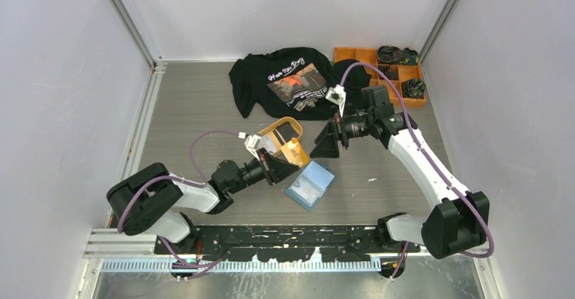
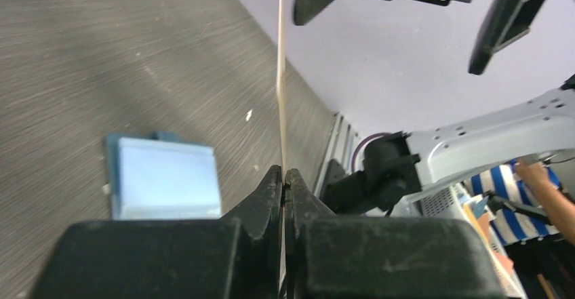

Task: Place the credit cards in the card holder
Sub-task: Pick up the credit card from the storage box.

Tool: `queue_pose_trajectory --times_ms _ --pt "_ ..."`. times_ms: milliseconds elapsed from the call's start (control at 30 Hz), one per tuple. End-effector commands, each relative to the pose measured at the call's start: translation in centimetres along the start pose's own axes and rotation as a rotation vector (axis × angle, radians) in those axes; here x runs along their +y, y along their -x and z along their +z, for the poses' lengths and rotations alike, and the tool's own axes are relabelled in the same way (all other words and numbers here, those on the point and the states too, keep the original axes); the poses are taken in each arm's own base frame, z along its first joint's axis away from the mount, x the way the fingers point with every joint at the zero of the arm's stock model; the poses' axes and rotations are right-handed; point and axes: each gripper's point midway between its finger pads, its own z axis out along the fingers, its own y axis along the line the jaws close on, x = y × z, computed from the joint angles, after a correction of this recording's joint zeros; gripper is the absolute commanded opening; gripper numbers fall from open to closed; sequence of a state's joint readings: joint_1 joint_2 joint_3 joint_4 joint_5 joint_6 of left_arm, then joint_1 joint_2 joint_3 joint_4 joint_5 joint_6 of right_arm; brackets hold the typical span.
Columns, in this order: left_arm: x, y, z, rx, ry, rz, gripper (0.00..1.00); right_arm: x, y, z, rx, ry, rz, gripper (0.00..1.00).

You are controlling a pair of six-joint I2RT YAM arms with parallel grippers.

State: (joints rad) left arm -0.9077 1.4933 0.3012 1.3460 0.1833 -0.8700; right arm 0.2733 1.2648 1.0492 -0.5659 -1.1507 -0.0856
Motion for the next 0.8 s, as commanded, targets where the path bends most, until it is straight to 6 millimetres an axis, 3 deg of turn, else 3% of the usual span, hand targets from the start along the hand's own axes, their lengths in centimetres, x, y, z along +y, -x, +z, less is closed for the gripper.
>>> queue_pose_trajectory --times_ms 0,100,300,767 --pt "-1.0 -1.2 -1.8 0.136 -0.087 0.100 0.00 1.0 -2.7 -0.9 0.076 -0.013 -0.096 1.00" --pt "-1.1 -2.6 -2.4 0.261 -0.077 0.149 0.00 0.9 -3.3 -0.6 0.088 -0.016 -0.108 1.00" --pt "-2.8 -1.8 -3.2 0.283 -0.105 0.214 0.00 1.0 -4.6 0.9 0.142 0.031 -0.097 0.96" --pt "-4.6 -3.1 -2.0 0.335 -0.160 0.223 0.00 2.1 -5.3 2.6 0.141 0.111 -0.087 0.70"
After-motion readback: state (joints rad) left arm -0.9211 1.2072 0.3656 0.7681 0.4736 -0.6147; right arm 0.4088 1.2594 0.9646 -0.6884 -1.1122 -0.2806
